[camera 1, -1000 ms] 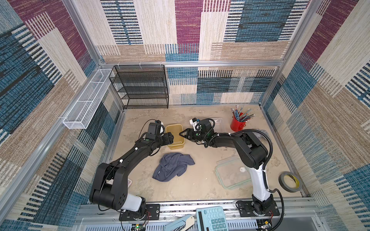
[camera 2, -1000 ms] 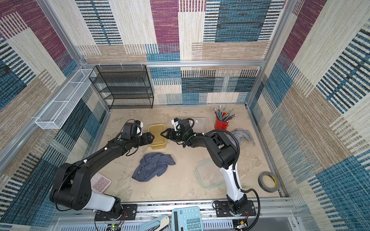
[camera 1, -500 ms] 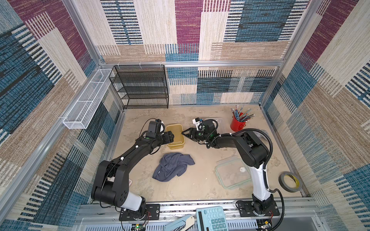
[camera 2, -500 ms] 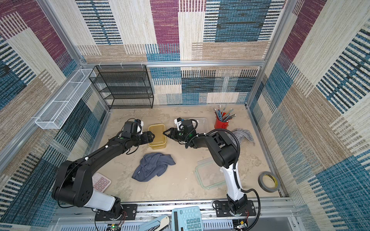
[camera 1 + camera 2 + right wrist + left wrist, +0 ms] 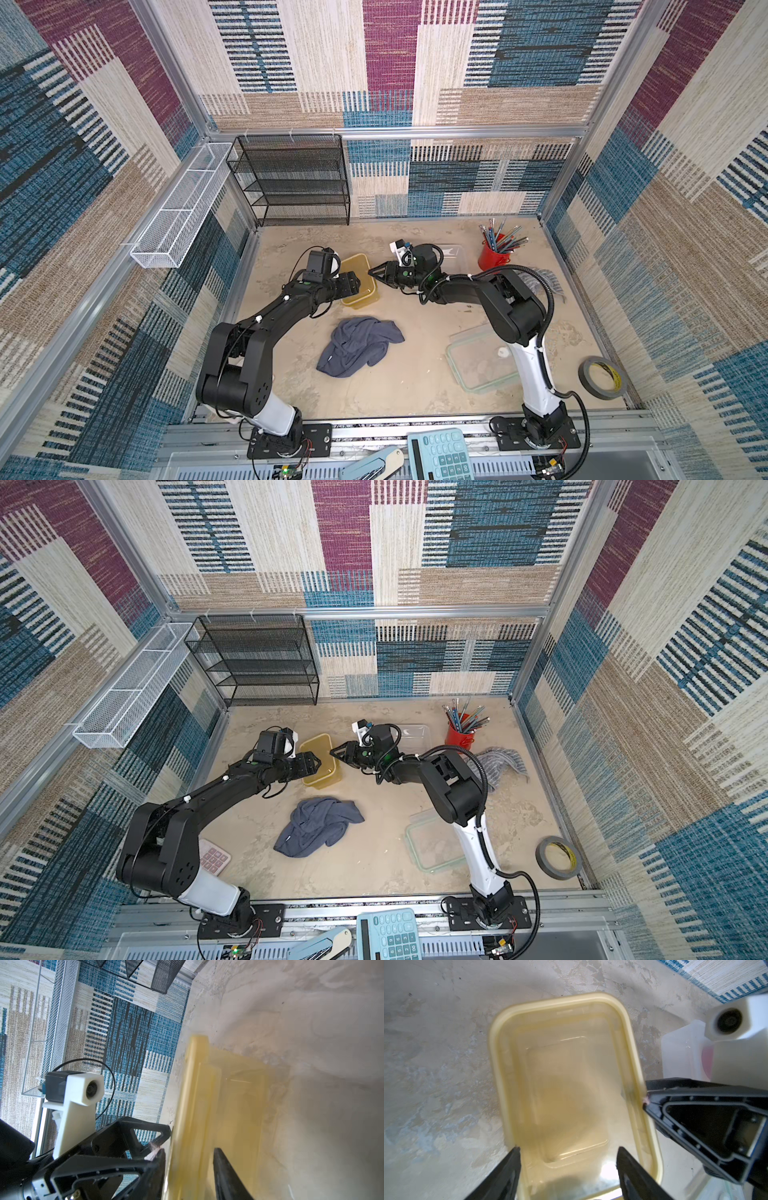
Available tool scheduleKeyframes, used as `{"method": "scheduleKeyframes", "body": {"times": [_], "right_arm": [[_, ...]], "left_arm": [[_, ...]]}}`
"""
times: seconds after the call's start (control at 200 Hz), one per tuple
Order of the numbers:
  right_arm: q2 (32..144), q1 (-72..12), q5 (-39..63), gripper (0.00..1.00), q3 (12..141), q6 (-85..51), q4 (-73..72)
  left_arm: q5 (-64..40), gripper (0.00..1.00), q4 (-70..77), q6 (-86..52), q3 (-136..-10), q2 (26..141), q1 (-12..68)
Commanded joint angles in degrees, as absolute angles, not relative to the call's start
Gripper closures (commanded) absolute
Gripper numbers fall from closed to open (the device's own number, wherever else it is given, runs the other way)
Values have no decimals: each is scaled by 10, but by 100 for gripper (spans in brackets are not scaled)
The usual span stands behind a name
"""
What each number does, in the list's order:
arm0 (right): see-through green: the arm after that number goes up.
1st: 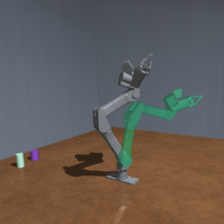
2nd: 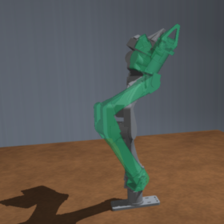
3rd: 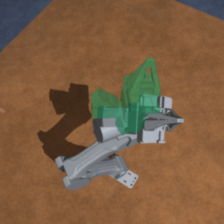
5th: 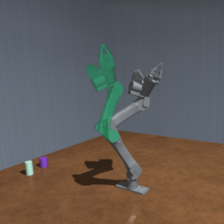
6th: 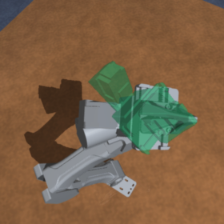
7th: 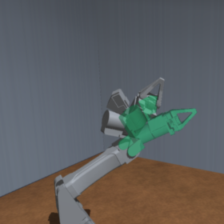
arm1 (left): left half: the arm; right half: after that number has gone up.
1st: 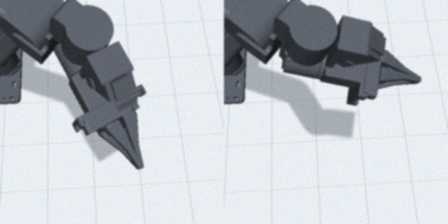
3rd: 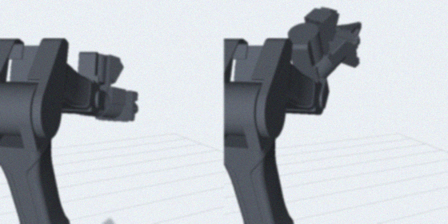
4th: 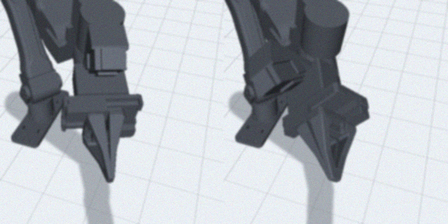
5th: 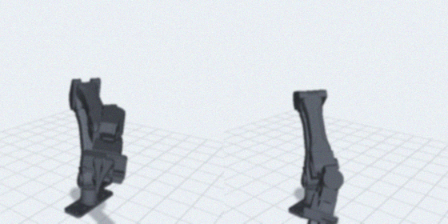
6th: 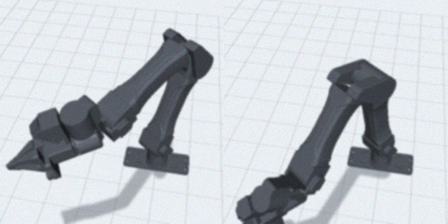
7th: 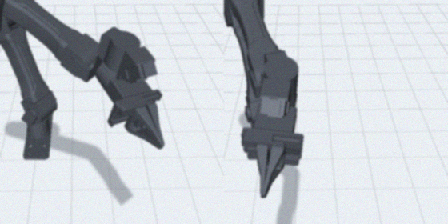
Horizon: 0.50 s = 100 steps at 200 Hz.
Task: Wipe the insides of the lunch boxes
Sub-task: Open the fastener of the lunch box.
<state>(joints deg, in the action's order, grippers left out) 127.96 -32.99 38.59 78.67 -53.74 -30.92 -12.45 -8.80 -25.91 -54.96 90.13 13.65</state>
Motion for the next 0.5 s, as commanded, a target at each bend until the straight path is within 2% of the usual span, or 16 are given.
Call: {"method": "scheduleKeyframes", "body": {"times": [0.0, 0.316, 0.496], "right_arm": [[1290, -333, 396, 58, 803, -541, -300], [1311, -334, 402, 47, 815, -550, -312], [1313, -327, 402, 37, 796, -576, -346]], "left_arm": [[-137, 26, -87, -267, -551, 902, 136], [-106, 26, -117, -264, -547, 863, 134], [-97, 26, -143, -262, -561, 854, 132]]}}
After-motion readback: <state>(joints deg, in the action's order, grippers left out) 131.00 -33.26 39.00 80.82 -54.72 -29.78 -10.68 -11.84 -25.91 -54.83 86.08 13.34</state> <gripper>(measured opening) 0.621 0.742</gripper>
